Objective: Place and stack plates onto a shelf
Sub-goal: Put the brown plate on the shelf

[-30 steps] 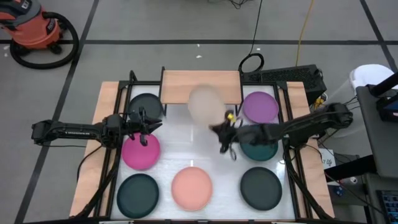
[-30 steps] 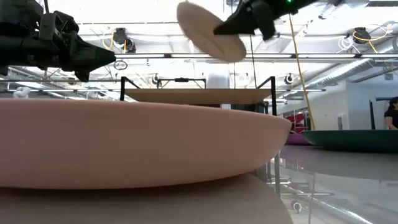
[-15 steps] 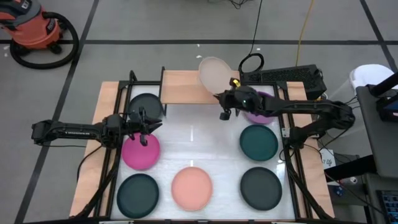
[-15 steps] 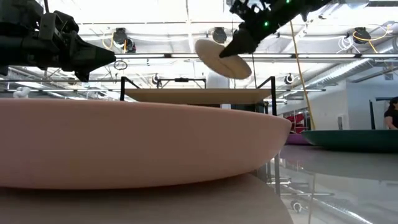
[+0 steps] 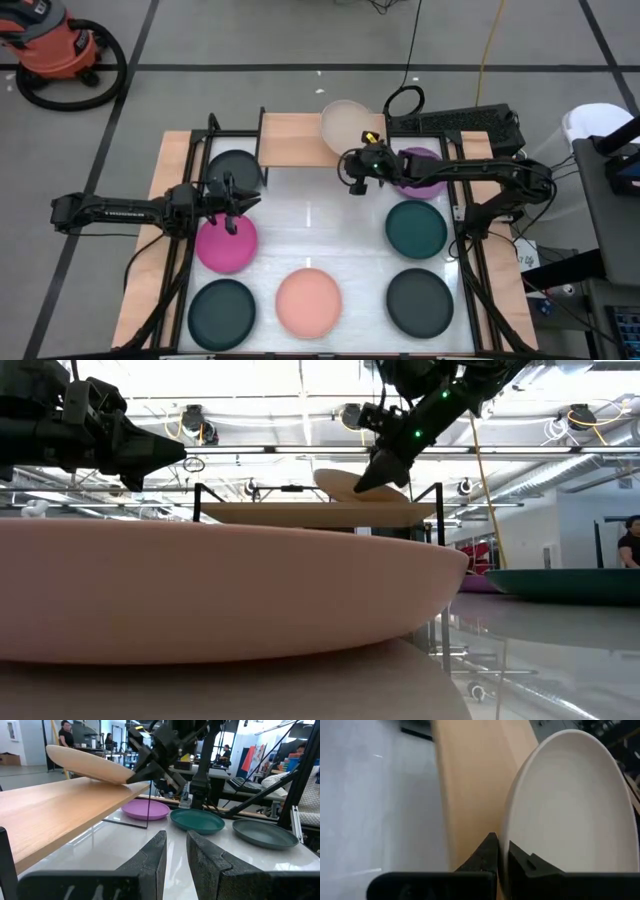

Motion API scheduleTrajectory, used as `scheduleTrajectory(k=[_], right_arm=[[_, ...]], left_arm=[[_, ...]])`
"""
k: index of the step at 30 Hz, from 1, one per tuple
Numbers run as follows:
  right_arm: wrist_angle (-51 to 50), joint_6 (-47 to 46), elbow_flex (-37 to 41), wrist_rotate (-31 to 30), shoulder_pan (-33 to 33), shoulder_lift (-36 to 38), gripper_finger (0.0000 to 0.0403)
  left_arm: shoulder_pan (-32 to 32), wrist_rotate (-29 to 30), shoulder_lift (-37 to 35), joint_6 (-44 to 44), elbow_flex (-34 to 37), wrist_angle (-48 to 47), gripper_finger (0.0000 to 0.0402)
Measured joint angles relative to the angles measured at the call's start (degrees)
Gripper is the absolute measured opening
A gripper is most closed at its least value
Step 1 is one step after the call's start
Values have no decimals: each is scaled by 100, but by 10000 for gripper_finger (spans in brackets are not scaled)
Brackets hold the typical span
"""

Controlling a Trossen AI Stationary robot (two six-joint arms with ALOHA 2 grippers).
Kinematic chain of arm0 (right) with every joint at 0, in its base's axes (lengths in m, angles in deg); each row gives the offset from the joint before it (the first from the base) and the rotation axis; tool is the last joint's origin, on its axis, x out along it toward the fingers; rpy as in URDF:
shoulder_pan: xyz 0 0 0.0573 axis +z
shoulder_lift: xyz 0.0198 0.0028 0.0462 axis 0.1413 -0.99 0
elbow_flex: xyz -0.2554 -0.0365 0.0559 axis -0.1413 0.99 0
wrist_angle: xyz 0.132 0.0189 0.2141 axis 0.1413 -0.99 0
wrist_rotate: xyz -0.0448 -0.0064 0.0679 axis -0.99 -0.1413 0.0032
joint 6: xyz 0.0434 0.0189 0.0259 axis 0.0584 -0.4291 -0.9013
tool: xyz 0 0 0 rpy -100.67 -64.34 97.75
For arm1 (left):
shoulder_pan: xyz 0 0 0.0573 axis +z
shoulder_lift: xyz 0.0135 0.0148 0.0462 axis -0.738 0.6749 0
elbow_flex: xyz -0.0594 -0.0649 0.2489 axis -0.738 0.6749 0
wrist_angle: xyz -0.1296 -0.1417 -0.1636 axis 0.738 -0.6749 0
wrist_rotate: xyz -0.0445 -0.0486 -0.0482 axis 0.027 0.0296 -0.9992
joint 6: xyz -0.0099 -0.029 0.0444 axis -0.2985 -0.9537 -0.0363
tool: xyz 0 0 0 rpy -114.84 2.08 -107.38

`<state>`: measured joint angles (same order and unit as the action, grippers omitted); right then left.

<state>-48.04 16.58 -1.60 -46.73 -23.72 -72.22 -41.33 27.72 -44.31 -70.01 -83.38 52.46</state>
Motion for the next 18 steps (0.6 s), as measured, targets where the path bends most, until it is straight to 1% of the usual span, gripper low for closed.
scheduleTrajectory(k=[12, 18], right_arm=[[-200, -303, 0, -12, -11, -3, 5], [-265, -467, 0, 8, -11, -9, 28]], left_arm=[[0, 0, -1, 0, 0, 0, 79], [0, 0, -1, 0, 0, 0, 79]])
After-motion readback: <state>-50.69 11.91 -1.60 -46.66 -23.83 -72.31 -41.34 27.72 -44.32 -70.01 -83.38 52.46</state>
